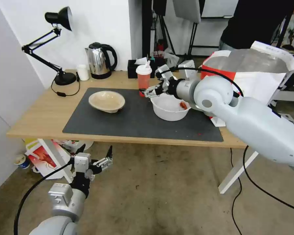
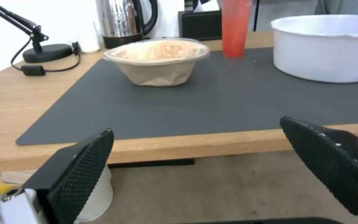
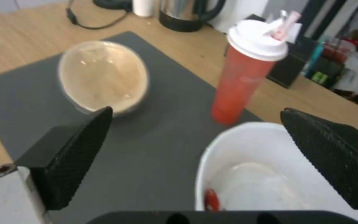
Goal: Pick up the trash from the table and place it into the takeout bag.
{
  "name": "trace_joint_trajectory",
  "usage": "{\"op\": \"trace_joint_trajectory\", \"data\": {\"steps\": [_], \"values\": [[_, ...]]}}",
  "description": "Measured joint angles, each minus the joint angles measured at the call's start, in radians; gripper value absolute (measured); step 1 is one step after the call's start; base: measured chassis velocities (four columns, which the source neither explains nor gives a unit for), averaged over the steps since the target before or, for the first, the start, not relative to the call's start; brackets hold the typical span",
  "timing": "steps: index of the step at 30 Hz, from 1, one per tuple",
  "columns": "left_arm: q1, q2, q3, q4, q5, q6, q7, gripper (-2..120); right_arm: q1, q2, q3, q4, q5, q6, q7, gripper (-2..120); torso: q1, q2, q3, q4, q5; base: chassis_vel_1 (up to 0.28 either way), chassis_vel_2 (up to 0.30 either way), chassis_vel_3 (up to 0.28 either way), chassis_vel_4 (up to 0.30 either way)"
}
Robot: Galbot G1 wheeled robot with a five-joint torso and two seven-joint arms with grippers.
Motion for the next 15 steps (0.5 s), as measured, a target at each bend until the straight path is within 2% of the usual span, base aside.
{"op": "trace_joint_trajectory", "data": {"steps": [15], "values": [[0.004,0.000,0.009,-0.005,0.001,-0.002,0.002,100,0.073,-0.046,-0.052,-0.030,0.057,0.002,0.020,100,0.000,0.000,0.000,0.0002,0.0000,0.000,0.000,0.000,0.000]]}}
